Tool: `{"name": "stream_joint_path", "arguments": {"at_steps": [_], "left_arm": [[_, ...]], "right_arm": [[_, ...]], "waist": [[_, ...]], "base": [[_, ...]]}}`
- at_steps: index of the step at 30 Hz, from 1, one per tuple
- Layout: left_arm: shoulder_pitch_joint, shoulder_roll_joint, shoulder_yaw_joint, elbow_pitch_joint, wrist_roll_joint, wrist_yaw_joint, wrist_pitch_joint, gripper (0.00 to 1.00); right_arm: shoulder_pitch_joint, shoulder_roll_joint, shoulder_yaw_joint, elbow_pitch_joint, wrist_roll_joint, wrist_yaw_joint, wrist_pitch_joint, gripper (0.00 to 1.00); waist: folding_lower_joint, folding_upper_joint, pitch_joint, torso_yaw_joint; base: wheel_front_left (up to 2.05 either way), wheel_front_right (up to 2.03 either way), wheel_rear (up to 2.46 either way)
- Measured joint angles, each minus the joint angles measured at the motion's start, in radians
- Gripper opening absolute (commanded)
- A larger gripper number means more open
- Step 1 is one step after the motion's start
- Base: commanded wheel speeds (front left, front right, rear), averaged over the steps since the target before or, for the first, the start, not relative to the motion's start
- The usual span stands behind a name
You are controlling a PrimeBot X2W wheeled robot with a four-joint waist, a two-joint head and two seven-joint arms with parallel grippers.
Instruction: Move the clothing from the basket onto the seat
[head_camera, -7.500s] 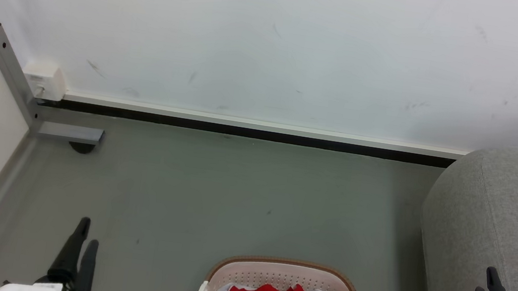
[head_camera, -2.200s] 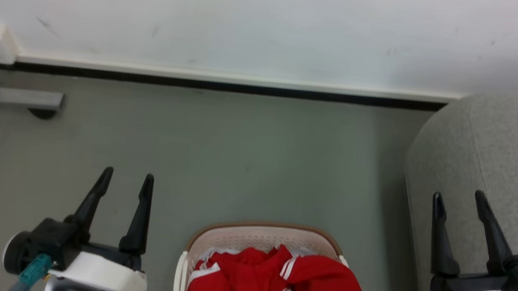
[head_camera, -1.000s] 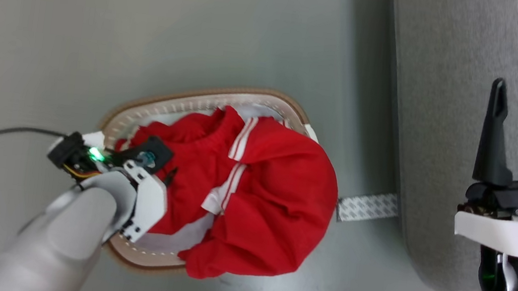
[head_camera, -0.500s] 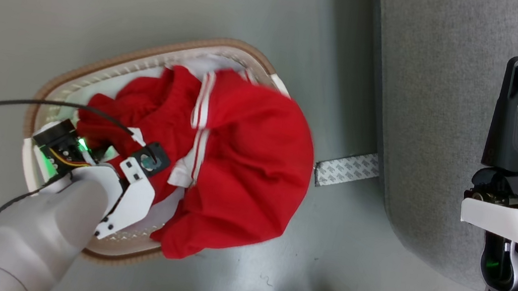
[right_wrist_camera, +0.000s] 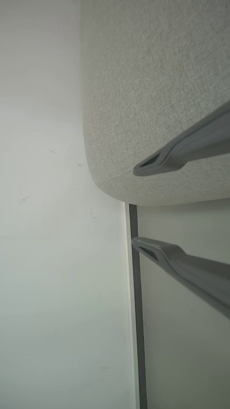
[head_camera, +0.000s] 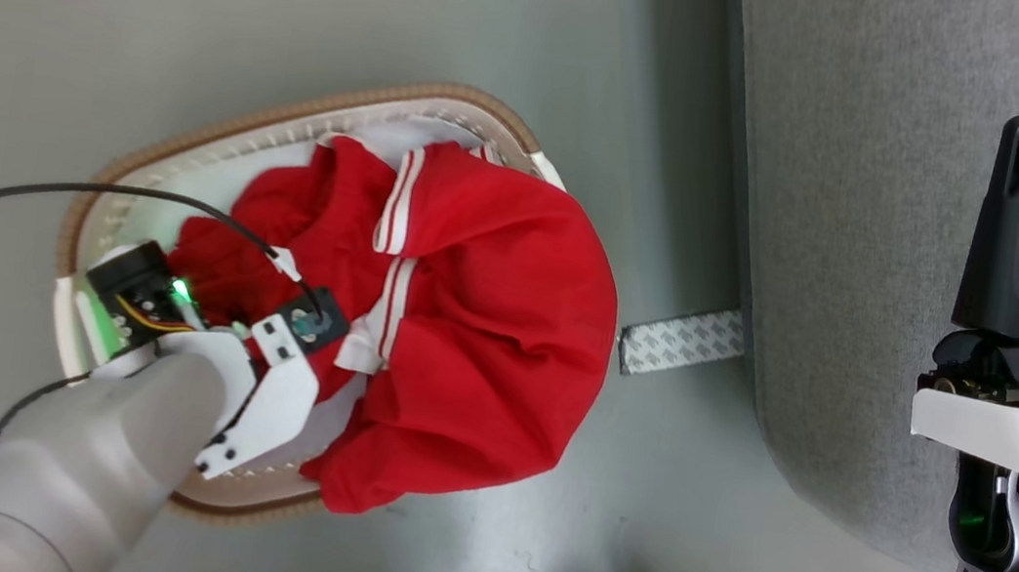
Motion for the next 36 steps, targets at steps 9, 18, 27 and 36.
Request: {"name": "stream_joint_path", "arguments": {"at_steps": [9, 18, 27, 36], "left_arm": [[0.027, -0.069, 0.027, -0.036, -0.090, 0.000, -0.095, 0.00], [0.092, -0.125, 0.097, -0.073, -0.191, 0.006, -0.239, 0.00], [0.178, -0.160, 0.164, -0.137, -0.334, 0.001, -0.339, 0.00], [0.217, -0.157, 0.244, -0.325, -0.447, 0.000, -0.358, 0.00]], "right_arm": [[0.017, 0.001, -0.015, 0.015, -0.045, 0.000, 0.000, 1.00], [0.082, 0.001, -0.025, 0.050, -0.104, 0.000, 0.000, 1.00], [0.173, 0.002, -0.020, 0.096, -0.153, 0.000, 0.000, 1.00], [0.270, -0.016, 0.017, 0.124, -0.151, 0.000, 0.000, 1.00]], "waist": [[0.0000, 0.0000, -0.125, 0.045], [-0.0001, 0.0000, -0.302, 0.120], [-0.0001, 0.0000, -0.497, 0.193], [-0.0003, 0.0000, -0.686, 0.261]], "base": [[0.00, 0.00, 0.00], [0.00, 0.00, 0.00], [0.00, 0.00, 0.00], [0.00, 0.00, 0.00]]}}
